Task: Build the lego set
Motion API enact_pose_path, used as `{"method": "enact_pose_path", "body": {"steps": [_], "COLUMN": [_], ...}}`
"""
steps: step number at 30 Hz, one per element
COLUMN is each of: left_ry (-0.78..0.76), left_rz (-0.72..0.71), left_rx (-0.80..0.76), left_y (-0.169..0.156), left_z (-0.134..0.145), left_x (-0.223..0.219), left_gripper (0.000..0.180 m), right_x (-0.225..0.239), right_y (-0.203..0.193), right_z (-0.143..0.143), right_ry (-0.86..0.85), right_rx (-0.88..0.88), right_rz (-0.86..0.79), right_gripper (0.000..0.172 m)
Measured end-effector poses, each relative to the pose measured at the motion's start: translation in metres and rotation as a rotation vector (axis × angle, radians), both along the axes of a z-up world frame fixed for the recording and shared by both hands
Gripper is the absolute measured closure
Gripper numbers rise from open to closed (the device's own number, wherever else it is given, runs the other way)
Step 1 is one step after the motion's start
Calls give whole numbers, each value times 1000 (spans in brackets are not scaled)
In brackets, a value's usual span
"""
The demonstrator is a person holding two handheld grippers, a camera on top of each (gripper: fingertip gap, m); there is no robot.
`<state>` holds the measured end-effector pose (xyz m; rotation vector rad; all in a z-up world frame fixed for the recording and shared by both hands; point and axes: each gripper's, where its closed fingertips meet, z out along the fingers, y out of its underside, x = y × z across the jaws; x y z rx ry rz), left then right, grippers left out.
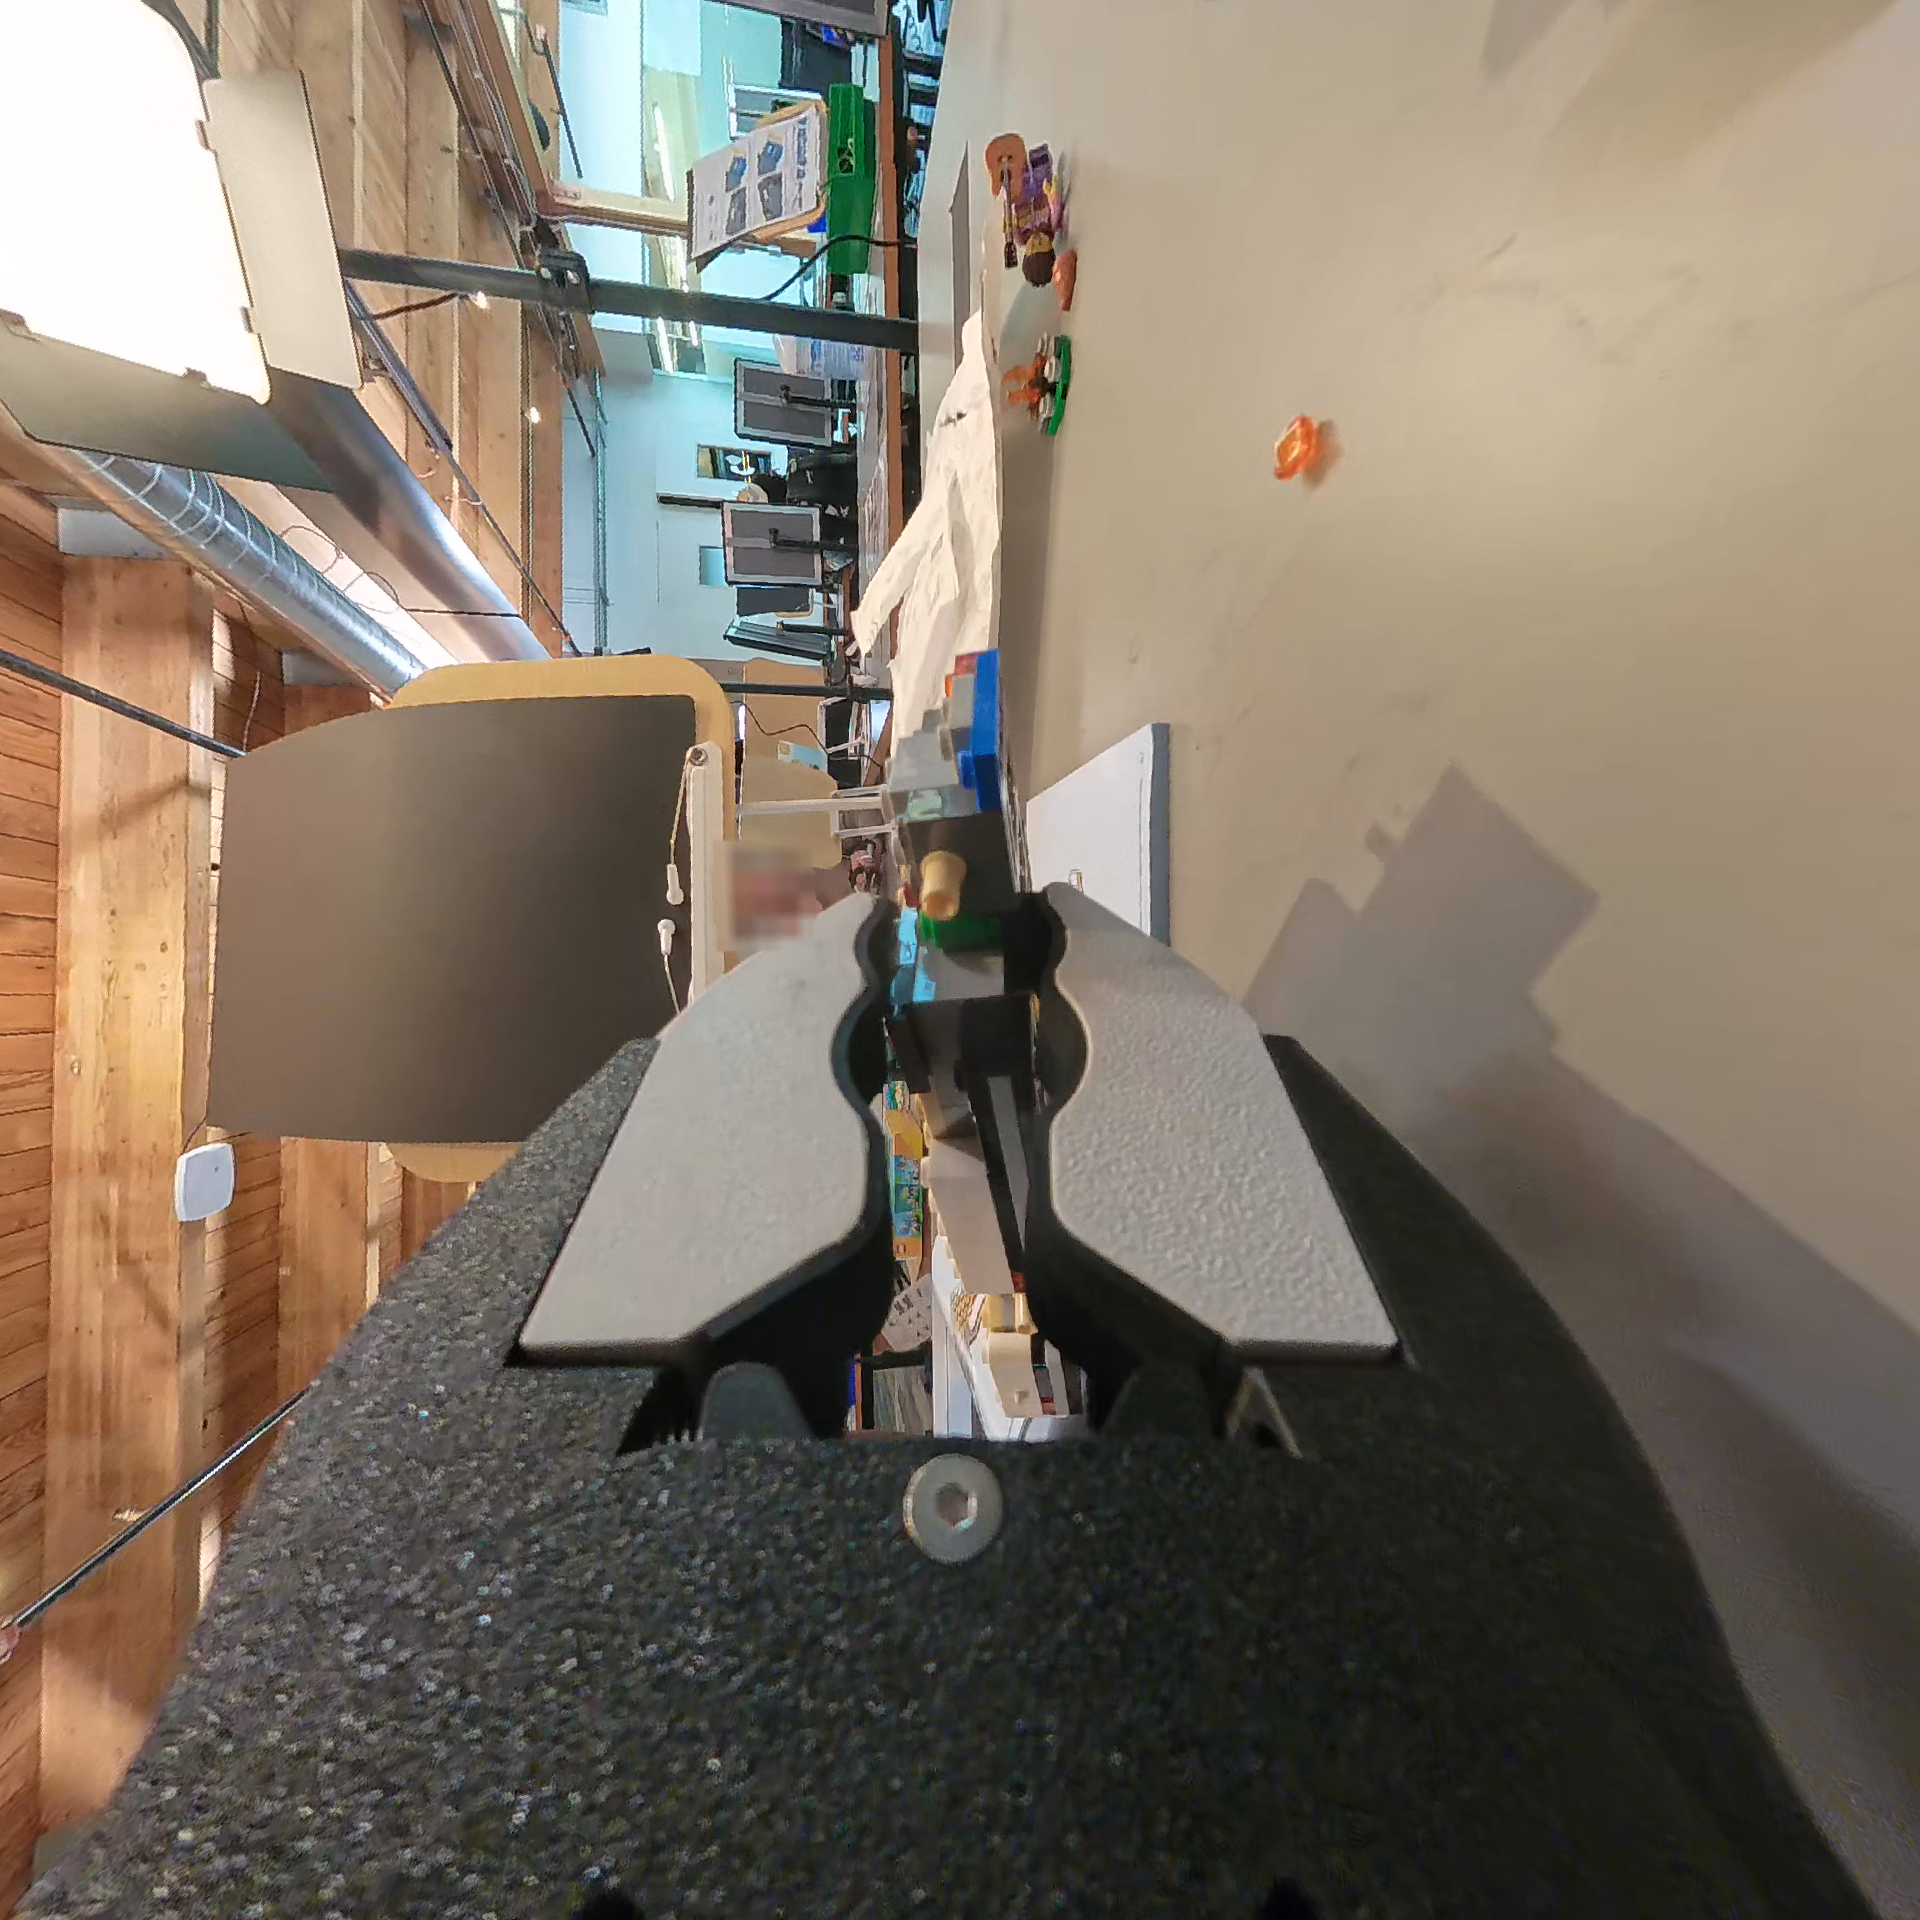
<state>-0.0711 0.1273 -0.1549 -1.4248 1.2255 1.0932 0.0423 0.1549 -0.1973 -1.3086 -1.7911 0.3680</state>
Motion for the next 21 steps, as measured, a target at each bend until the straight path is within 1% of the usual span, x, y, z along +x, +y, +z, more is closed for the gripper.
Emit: {"method": "enact_pose_path", "body": {"steps": [5, 12, 21], "left_ry": [4, -6, -26], "left_rz": [-1, 2, 3], "left_rx": [-7, -14, -20], "left_y": [1, 0, 4], "left_z": [-2, -3, -5], "left_x": [-3, -5, -10], "left_gripper": [156, 156, 156], "right_x": [-13, -38, -50], "right_y": [7, 15, 19], "right_z": [-7, -16, -31], "right_ry": [-34, -74, -114], "right_rx": [-43, -236, -317], "right_rz": [-1, -54, -94], "right_gripper": [153, 151, 152]}}
